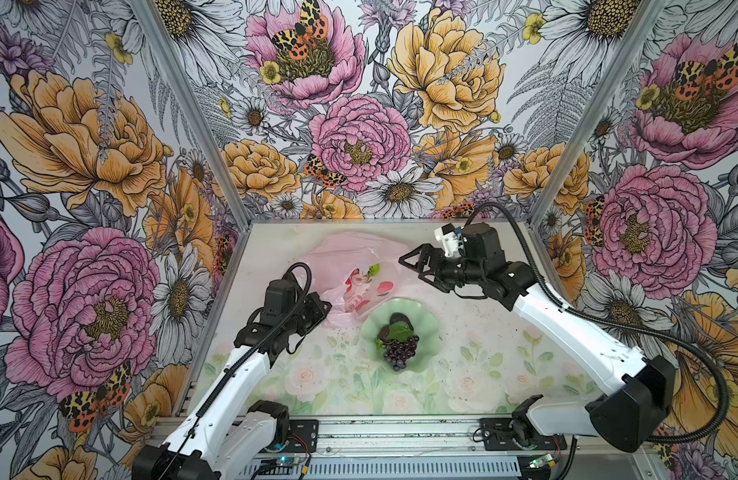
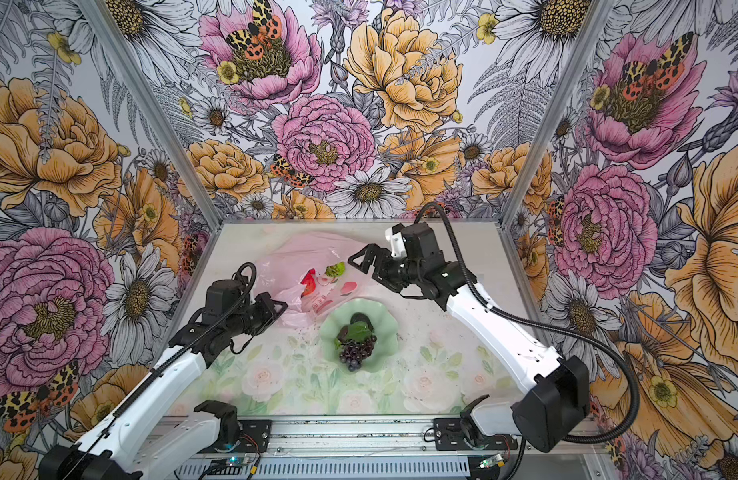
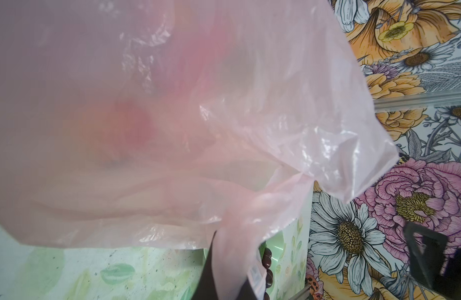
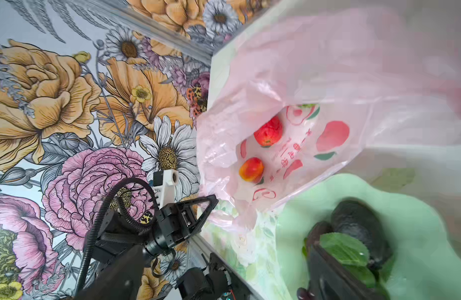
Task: Place the fruits into the plastic bag
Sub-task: 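Withdraw the open right gripper out of the bag and back over the bowl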
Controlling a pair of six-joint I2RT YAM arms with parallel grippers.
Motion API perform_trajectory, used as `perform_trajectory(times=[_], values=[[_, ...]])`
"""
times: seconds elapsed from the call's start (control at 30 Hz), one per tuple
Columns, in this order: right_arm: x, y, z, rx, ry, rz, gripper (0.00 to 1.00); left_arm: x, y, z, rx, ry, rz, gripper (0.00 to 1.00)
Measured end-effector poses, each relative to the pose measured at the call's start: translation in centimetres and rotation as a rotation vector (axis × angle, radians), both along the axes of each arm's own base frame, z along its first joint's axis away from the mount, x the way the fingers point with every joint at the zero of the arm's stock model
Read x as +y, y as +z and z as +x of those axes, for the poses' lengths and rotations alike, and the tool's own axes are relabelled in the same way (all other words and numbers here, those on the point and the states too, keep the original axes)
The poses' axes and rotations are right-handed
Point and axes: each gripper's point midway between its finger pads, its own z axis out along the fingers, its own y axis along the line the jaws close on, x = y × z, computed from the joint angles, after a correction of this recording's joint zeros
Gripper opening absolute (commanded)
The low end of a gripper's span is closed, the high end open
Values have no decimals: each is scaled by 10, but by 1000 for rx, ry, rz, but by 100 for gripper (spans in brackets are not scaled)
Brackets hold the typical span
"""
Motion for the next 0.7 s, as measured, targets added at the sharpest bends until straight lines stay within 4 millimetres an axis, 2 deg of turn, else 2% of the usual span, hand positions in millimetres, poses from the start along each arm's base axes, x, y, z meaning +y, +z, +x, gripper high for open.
perform_trajectory(times=[0.13, 0.27, 0.5, 0.7], values=[[-17, 20, -21, -111, 0, -12, 99, 4, -2, 0, 5, 4, 11, 0], [-24, 14, -40, -91, 4, -30, 99, 10, -3, 0, 10, 10, 18, 0], [-3, -40, -91, 94, 95, -202, 99, 6, -7, -7, 5, -36, 26, 0], [-7, -107, -110, 333, 102, -412, 94, -2, -13, -11, 9, -85, 45, 0]])
